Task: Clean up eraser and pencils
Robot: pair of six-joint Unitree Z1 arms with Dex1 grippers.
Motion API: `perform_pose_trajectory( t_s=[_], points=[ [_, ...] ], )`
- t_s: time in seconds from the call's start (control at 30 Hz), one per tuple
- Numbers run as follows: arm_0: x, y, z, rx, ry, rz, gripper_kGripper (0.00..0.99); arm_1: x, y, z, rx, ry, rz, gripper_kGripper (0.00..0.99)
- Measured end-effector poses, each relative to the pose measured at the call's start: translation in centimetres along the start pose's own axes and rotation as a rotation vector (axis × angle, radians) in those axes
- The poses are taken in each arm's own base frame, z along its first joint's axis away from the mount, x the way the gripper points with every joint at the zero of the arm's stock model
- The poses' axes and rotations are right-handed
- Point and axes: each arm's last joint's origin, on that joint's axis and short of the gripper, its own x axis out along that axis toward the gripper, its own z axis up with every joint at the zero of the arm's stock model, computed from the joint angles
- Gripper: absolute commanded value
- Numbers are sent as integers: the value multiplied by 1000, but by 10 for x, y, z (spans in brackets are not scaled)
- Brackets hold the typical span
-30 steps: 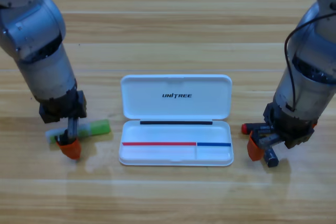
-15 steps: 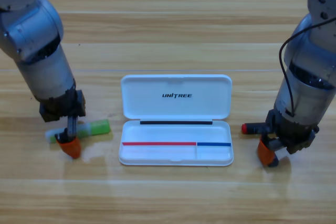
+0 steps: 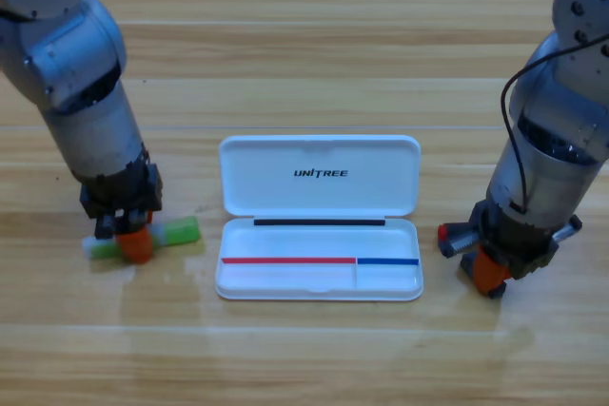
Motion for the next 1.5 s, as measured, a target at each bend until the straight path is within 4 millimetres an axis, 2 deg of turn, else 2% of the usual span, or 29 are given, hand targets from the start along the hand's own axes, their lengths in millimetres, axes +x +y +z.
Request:
perform_pose_trajectory(
  t_s=[0.13,0.23,0.37,0.5,0.57,0.67,0.87,0.97,1.1,1.33,1.5],
  points=[
    [0,0,-1,2,15,2,0,-9,-4,-9,-197,49,-15,0],
    [-10,-3,-6,6,70,-34,0,-38,-8,-15,-370,49,-29,0],
    [-55,0,-8,1,50,0,0,-83,-10,-18,-595,-42,4,0],
    [-105,0,-13,-21,-3,62,0,-96,-4,-13,-731,-98,85,0],
    [-119,-2,-15,-32,-13,71,0,-99,0,-8,-791,-113,103,2],
    [-130,-4,-14,-40,-18,73,0,-96,8,3,-867,-105,109,2],
    [-131,-9,-9,-31,-19,70,0,-66,25,32,-933,-50,118,2],
    [-131,-11,-7,-22,-20,70,0,-60,29,39,-951,-43,120,2],
    [-131,-13,-5,-17,-22,69,0,-50,34,44,-982,-28,123,2],
    [-131,-17,-1,-14,-25,68,0,-49,41,47,-1002,-38,134,5],
    [-132,-19,1,-14,-27,68,0,-36,48,51,-1009,-19,165,8]
  ],
)
